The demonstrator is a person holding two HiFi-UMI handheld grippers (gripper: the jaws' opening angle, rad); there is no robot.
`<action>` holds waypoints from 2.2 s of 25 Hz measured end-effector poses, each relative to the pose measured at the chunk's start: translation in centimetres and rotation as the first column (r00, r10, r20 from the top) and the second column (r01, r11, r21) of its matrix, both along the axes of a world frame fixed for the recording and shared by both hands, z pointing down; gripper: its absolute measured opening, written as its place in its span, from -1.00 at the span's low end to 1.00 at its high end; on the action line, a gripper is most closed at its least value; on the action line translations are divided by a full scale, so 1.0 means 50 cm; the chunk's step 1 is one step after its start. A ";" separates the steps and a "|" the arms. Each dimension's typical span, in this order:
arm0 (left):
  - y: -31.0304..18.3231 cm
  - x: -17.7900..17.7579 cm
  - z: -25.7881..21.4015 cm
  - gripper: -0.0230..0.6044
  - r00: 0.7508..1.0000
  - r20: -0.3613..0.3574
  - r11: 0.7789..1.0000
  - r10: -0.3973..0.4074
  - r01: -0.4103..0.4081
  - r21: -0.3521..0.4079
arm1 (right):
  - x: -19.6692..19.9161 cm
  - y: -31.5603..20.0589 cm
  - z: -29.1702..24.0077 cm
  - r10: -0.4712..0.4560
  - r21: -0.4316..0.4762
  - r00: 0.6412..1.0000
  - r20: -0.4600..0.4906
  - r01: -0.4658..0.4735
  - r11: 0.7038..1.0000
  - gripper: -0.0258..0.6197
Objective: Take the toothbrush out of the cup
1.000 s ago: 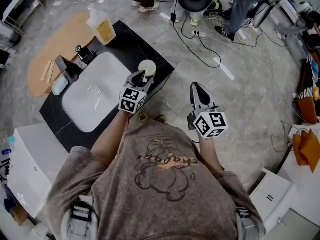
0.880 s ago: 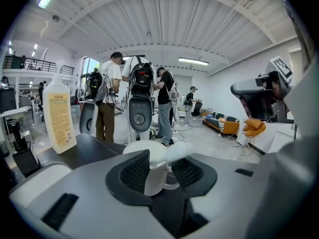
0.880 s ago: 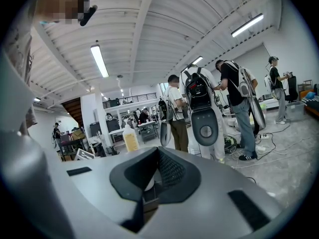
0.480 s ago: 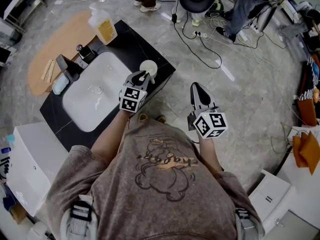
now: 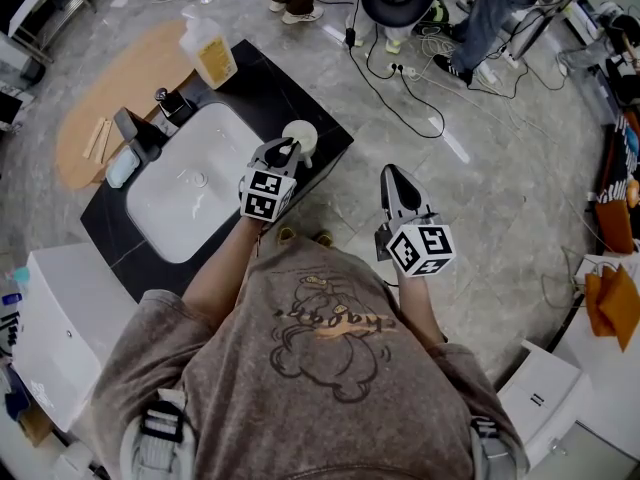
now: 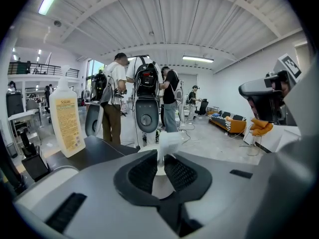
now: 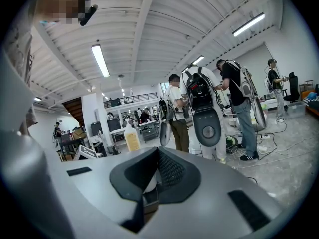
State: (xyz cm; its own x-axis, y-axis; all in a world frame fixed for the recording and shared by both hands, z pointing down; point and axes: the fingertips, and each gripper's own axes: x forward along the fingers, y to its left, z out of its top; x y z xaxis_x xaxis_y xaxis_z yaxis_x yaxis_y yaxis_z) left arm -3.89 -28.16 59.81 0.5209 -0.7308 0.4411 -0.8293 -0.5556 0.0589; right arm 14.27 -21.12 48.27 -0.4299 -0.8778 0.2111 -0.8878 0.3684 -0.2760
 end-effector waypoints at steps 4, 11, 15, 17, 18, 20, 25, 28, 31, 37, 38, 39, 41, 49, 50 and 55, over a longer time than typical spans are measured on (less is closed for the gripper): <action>-0.015 0.000 -0.029 -0.74 1.000 -0.018 1.000 -0.003 0.003 0.025 | -0.006 -0.004 0.001 -0.001 0.001 1.000 0.005 0.001 1.000 -0.91; -0.035 -0.005 -0.096 -0.74 0.999 -0.051 0.997 -0.005 0.009 0.083 | -0.026 -0.011 0.004 -0.020 0.001 1.000 0.016 0.020 1.000 -0.91; -0.038 -0.011 -0.143 -0.74 0.997 -0.080 0.993 -0.008 0.017 0.121 | -0.039 -0.015 0.004 -0.034 0.004 0.999 0.021 0.034 0.999 -0.91; -0.038 -0.015 -0.165 -0.74 0.995 -0.098 0.990 -0.012 0.025 0.138 | -0.044 -0.018 0.006 -0.041 0.004 0.999 0.023 0.041 0.999 -0.91; -0.037 -0.017 -0.176 -0.74 0.994 -0.108 0.989 -0.014 0.029 0.145 | -0.046 -0.019 0.006 -0.045 0.004 0.999 0.023 0.044 0.999 -0.91; -0.033 -0.022 -0.197 -0.74 0.991 -0.133 0.987 -0.016 0.037 0.156 | -0.051 -0.022 0.006 -0.052 0.007 0.998 0.025 0.052 0.999 -0.91; -0.019 -0.037 -0.245 -0.74 0.982 -0.190 0.984 -0.020 0.054 0.172 | -0.063 -0.030 0.002 -0.072 0.015 0.997 0.032 0.071 0.997 -0.91; -0.006 -0.044 -0.269 -0.74 0.973 -0.228 0.983 -0.026 0.067 0.173 | -0.063 -0.032 0.002 -0.080 0.016 0.996 0.033 0.079 0.997 -0.91; 0.007 -0.049 -0.290 -0.74 0.964 -0.265 0.982 -0.021 0.070 0.177 | -0.066 -0.036 0.001 -0.086 0.020 0.996 0.034 0.086 0.996 -0.91; 0.024 -0.068 -0.305 -0.74 0.952 -0.305 0.979 -0.035 0.094 0.181 | -0.071 -0.045 -0.003 -0.098 0.028 0.995 0.035 0.097 0.995 -0.91; 0.026 -0.074 -0.305 -0.74 0.951 -0.307 0.979 -0.041 0.100 0.179 | -0.072 -0.047 -0.004 -0.100 0.029 0.994 0.035 0.099 0.995 -0.91; 0.028 -0.080 -0.303 -0.74 0.950 -0.308 0.978 -0.047 0.106 0.177 | -0.072 -0.047 -0.004 -0.101 0.030 0.994 0.035 0.100 0.995 -0.91; 0.033 -0.090 -0.298 -0.74 0.949 -0.311 0.978 -0.060 0.118 0.173 | -0.073 -0.048 -0.003 -0.104 0.031 0.994 0.034 0.103 0.994 -0.91; 0.051 -0.121 -0.277 -0.74 0.937 -0.324 0.976 -0.132 0.180 0.121 | -0.079 -0.050 -0.003 -0.120 0.029 0.992 0.036 0.119 0.992 -0.91; 0.052 -0.123 -0.276 -0.74 0.935 -0.325 0.976 -0.139 0.185 0.116 | -0.079 -0.050 -0.003 -0.122 0.028 0.992 0.036 0.121 0.992 -0.91; 0.056 -0.127 -0.276 -0.74 0.931 -0.334 0.974 -0.150 0.197 0.111 | -0.080 -0.047 -0.003 -0.127 0.030 0.991 0.038 0.126 0.992 -0.91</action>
State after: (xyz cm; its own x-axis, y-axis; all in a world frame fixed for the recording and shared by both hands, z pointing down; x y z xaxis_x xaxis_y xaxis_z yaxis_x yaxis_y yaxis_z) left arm -10.22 -25.34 46.02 0.4771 -0.8646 0.1576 -0.8629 -0.4270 0.2702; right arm 10.26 -23.47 48.11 -0.5456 -0.8209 0.1685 -0.8220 0.4852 -0.2982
